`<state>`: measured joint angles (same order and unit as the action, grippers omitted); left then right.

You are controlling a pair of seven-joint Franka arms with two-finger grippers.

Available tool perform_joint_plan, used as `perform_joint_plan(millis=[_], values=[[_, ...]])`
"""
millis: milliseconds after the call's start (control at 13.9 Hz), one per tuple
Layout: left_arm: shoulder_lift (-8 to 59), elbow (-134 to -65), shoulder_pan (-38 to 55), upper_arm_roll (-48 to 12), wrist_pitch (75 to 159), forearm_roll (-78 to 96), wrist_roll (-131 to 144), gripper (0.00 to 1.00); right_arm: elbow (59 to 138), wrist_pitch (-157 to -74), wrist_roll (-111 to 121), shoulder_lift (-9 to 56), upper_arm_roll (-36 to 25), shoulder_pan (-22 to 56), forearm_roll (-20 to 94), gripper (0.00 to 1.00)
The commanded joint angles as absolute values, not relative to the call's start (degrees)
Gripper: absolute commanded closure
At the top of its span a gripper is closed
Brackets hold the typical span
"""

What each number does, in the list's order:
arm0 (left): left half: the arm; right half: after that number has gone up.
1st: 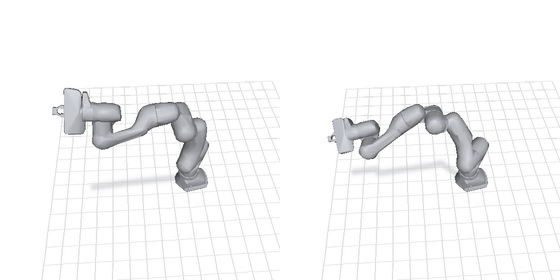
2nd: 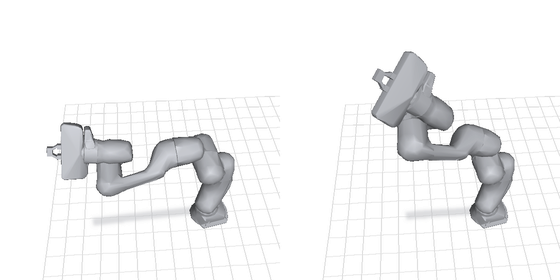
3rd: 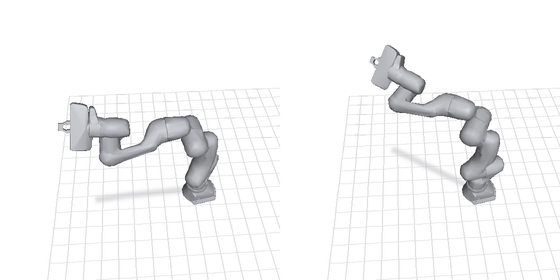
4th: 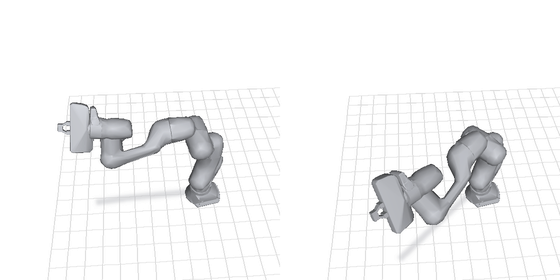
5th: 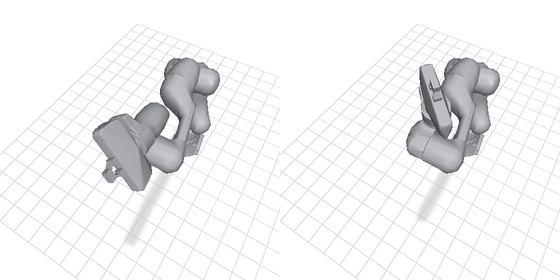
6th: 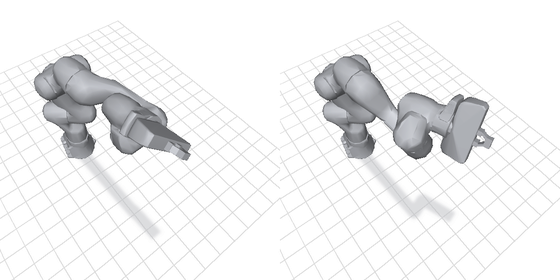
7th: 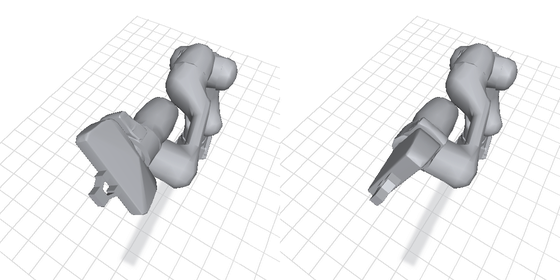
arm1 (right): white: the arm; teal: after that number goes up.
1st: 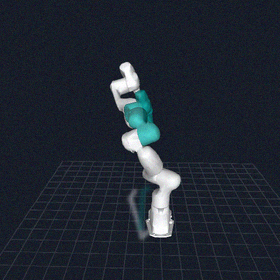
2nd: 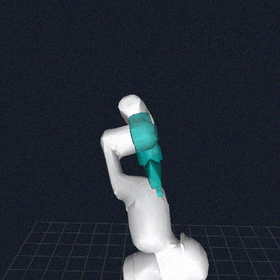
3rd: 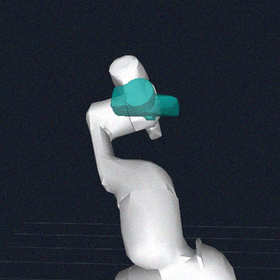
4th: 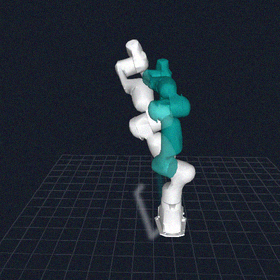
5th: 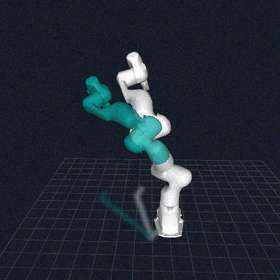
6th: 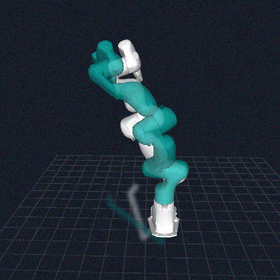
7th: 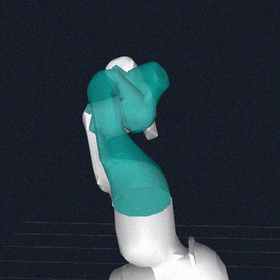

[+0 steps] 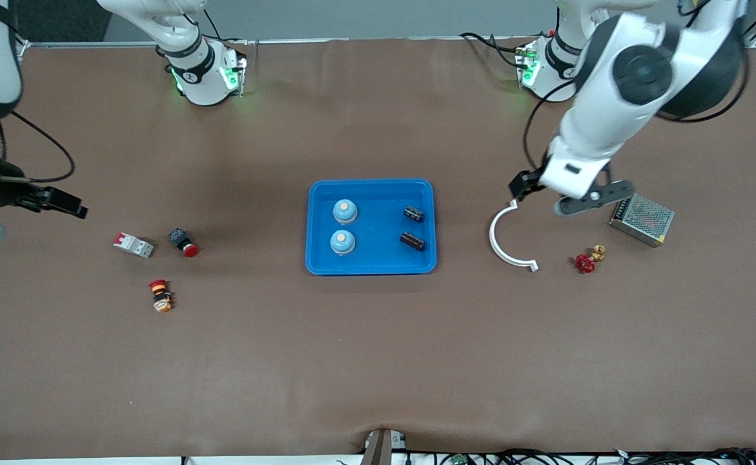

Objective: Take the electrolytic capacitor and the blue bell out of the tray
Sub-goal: 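Reach the left gripper to a capacitor while the right gripper reaches a bell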

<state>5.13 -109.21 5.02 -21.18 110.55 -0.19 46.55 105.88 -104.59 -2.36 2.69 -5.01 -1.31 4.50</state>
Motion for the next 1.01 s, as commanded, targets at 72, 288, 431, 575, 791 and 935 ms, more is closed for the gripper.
perform_joint_plan(millis=[72, 288, 431, 575, 791, 935], values=[[12.7, -107.9, 7.9, -22.9, 116.2, -0.4, 61.7, 0.00, 112.8, -108.5, -12.9, -0.2, -4.7, 6.4, 5.4, 0.00], [18.0, -107.8, 11.9, -22.9, 121.6, -0.4, 74.6, 0.05, 117.3, -115.5, -25.2, 0.1, -4.7, 15.2, 5.4, 0.00], [21.0, -107.2, 13.9, -22.9, 124.0, -0.4, 84.1, 0.08, 118.7, -119.4, -33.6, 0.9, -4.7, 20.8, 5.4, 0.00], [24.1, -107.3, 16.5, -22.7, 127.6, -1.3, 93.5, 0.09, 119.1, -121.6, -40.4, 2.9, -4.7, 25.1, 5.4, 0.00], [29.0, -107.2, 19.2, -22.9, 130.5, -8.8, 106.5, 0.14, 121.0, -128.5, -50.8, 5.9, -4.7, 31.6, 5.5, 0.00], [31.0, -107.0, 20.7, -22.9, 130.7, -11.2, 111.1, 0.20, 122.3, -133.4, -56.6, 8.6, -4.7, 35.5, 5.4, 0.00]])
